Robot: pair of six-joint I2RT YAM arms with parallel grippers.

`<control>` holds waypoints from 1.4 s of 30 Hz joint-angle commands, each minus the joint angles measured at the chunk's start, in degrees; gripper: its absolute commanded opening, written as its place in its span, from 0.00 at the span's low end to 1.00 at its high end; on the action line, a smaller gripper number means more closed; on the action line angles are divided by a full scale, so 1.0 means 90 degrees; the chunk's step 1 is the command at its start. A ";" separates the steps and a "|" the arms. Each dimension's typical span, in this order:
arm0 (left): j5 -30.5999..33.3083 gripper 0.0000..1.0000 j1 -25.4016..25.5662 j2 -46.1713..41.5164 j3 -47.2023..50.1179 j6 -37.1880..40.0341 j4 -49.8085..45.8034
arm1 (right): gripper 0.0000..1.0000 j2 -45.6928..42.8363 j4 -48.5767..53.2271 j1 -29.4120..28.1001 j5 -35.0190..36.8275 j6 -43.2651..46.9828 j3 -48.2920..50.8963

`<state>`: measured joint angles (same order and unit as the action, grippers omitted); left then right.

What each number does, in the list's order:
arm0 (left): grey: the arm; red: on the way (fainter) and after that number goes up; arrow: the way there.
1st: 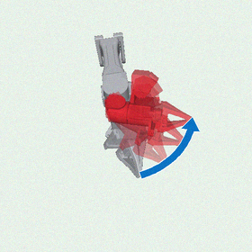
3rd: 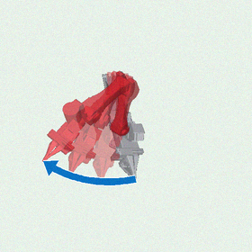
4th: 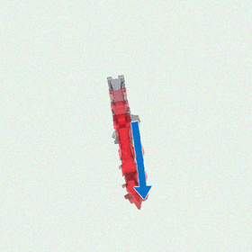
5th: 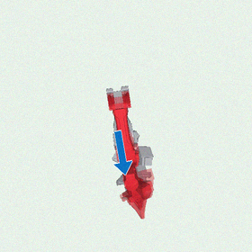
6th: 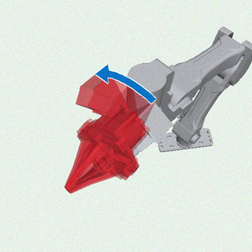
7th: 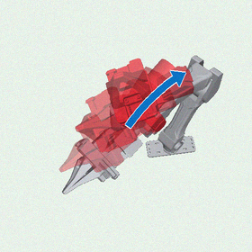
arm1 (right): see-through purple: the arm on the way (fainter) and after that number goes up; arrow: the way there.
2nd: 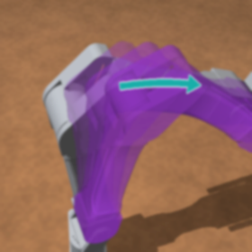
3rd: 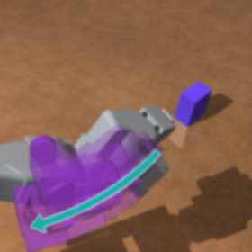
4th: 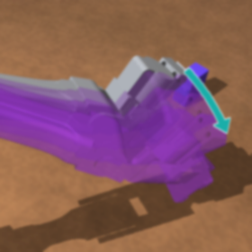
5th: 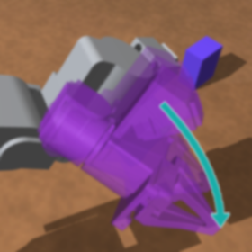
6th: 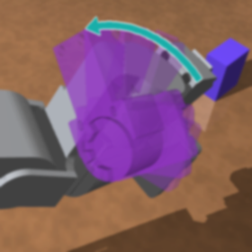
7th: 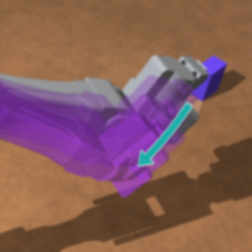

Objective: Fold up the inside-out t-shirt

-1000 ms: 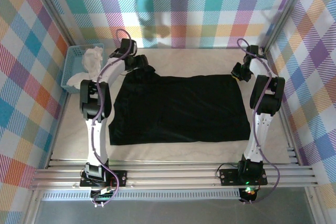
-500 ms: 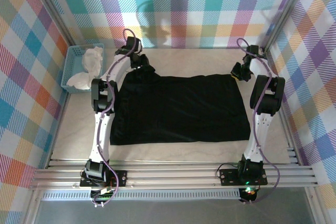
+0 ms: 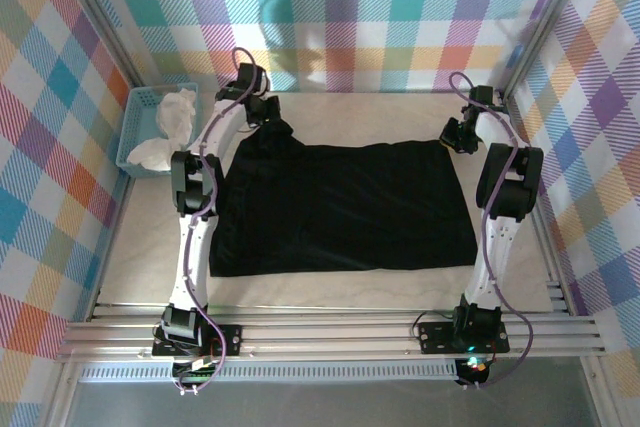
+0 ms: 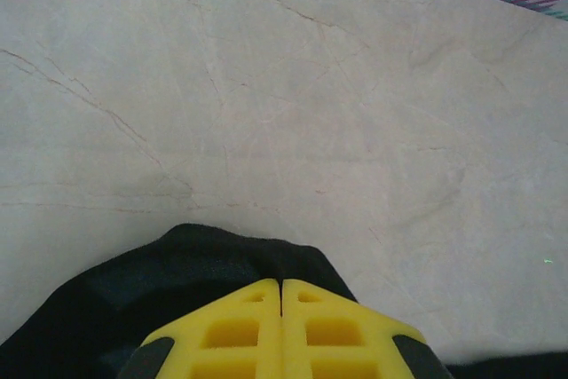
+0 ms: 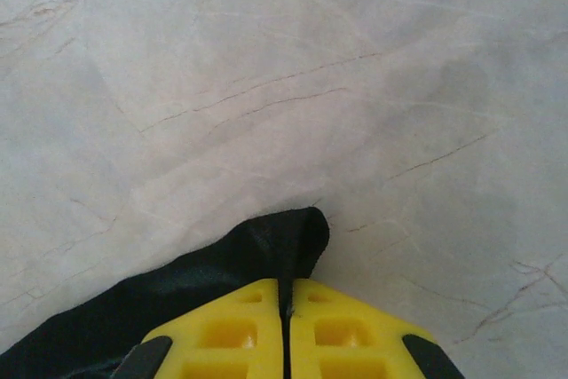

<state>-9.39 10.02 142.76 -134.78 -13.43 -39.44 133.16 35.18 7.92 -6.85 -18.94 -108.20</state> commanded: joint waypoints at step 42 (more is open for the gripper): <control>-0.0385 0.00 -0.0475 -0.5276 0.5191 -0.1303 0.0232 | 0.07 -0.2221 0.0530 0.0010 -0.0084 0.1220 0.0956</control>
<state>-9.06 7.27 99.31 -89.27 -21.54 -36.10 116.75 37.52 7.92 -7.57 -9.47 -99.90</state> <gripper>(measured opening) 0.048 0.069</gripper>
